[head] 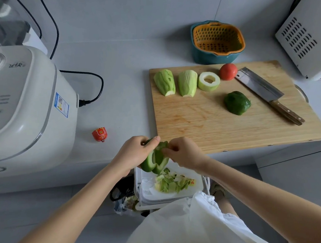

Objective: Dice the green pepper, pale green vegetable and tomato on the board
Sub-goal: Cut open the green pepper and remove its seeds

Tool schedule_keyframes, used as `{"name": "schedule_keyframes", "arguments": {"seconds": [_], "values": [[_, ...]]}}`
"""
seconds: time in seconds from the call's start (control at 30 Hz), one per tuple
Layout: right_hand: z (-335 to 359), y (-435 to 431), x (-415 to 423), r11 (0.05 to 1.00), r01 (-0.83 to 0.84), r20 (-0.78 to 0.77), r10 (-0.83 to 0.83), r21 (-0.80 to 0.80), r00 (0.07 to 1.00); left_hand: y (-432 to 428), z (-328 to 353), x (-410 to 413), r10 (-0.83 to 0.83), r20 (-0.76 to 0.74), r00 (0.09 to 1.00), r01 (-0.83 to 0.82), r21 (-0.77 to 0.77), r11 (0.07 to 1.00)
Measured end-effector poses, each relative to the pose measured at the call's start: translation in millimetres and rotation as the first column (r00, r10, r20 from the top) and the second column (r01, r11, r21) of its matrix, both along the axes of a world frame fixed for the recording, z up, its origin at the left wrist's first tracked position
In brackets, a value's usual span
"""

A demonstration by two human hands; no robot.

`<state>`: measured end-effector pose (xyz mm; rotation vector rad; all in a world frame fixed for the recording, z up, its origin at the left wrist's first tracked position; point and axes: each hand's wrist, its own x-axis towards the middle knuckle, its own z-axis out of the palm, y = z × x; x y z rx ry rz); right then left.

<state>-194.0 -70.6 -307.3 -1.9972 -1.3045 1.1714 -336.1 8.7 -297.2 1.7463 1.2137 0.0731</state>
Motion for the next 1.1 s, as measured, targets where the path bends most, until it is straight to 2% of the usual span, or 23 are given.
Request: {"name": "schedule_keyframes", "arguments": {"seconds": [0.03, 0.07, 0.1, 0.13, 0.2, 0.23, 0.3, 0.37, 0.47, 0.53, 0.6, 0.77, 0.8, 0.9, 0.93, 0.97, 1.03, 1.1], "values": [[-0.6, -1.6, 6.5, 0.995, 0.08, -0.205, -0.09, -0.056, 0.975, 1.6, -0.6, -1.5, 0.009, 0.011, 1.0, -0.009, -0.036, 0.999], [-2.2, -4.0, 12.9, 0.982, 0.143, -0.377, -0.179, -0.122, 0.909, 3.3, -1.4, -3.1, 0.026, 0.027, 0.999, -0.024, -0.07, 0.997], [-5.2, -7.1, 18.5, 0.97, 0.176, -0.444, -0.233, -0.167, 0.865, 5.4, -2.6, -5.0, 0.049, 0.044, 0.998, -0.045, -0.093, 0.995], [-10.1, -10.5, 22.8, 0.965, 0.183, -0.397, -0.245, -0.188, 0.885, 7.6, -4.0, -7.0, 0.071, 0.055, 0.996, -0.065, -0.104, 0.992], [-26.7, -17.6, 25.3, 0.967, 0.117, -0.105, -0.144, -0.228, 0.984, 11.0, -4.9, -10.1, 0.099, 0.064, 0.993, -0.092, -0.106, 0.99], [-37.0, -20.7, 23.2, 0.963, 0.068, 0.043, -0.059, -0.259, 0.997, 11.9, -4.8, -10.8, 0.113, 0.074, 0.991, -0.104, -0.119, 0.987], [-60.0, -26.9, 17.3, 0.954, -0.004, 0.234, 0.077, -0.3, 0.969, 12.4, -3.1, -9.5, 0.167, 0.114, 0.979, -0.141, -0.203, 0.969], [-80.4, -32.3, 13.3, 0.954, -0.067, 0.314, 0.161, -0.291, 0.936, 12.4, -0.8, -6.2, 0.217, 0.146, 0.965, -0.17, -0.277, 0.946], [-92.7, -33.7, 15.5, 0.932, -0.117, 0.268, 0.216, -0.344, 0.939, 14.6, 0.6, -1.2, 0.232, 0.164, 0.959, -0.181, -0.273, 0.945], [-98.7, -33.7, 20.5, 0.895, -0.182, 0.174, 0.272, -0.407, 0.947, 16.8, 1.0, 2.0, 0.239, 0.17, 0.956, -0.188, -0.269, 0.945], [-104.1, -35.3, 24.2, 0.888, -0.189, 0.131, 0.266, -0.418, 0.955, 18.6, 1.7, 5.6, 0.237, 0.174, 0.956, -0.187, -0.262, 0.947], [-106.2, -38.2, 23.3, 0.954, -0.011, 0.29, 0.102, -0.3, 0.952, 18.7, 3.6, 18.4, 0.209, 0.179, 0.962, -0.162, -0.247, 0.956], [-103.7, -38.1, 23.5, 0.951, -0.026, 0.264, 0.111, -0.308, 0.958, 18.1, 4.5, 21.3, 0.199, 0.177, 0.964, -0.152, -0.246, 0.957], [-96.6, -40.1, 29.4, 0.902, -0.229, 0.097, 0.282, -0.365, 0.955, 16.7, 8.5, 31.5, 0.202, 0.197, 0.959, -0.138, -0.299, 0.944], [-93.5, -41.2, 32.5, 0.903, -0.242, 0.062, 0.281, -0.355, 0.958, 16.5, 9.5, 35.9, 0.21, 0.21, 0.955, -0.133, -0.328, 0.935], [-88.1, -41.2, 36.8, 0.928, -0.205, 0.065, 0.236, -0.311, 0.969, 16.5, 10.8, 39.9, 0.22, 0.221, 0.95, -0.129, -0.363, 0.923], [-69.9, -40.3, 50.2, 0.982, -0.025, 0.092, 0.042, -0.185, 0.995, 16.2, 14.4, 50.6, 0.253, 0.249, 0.935, -0.116, -0.461, 0.88], [-50.6, -41.1, 71.6, 0.987, 0.145, 0.059, -0.141, -0.074, 0.988, 16.0, 17.7, 64.1, 0.294, 0.277, 0.915, -0.096, -0.557, 0.825]]}}
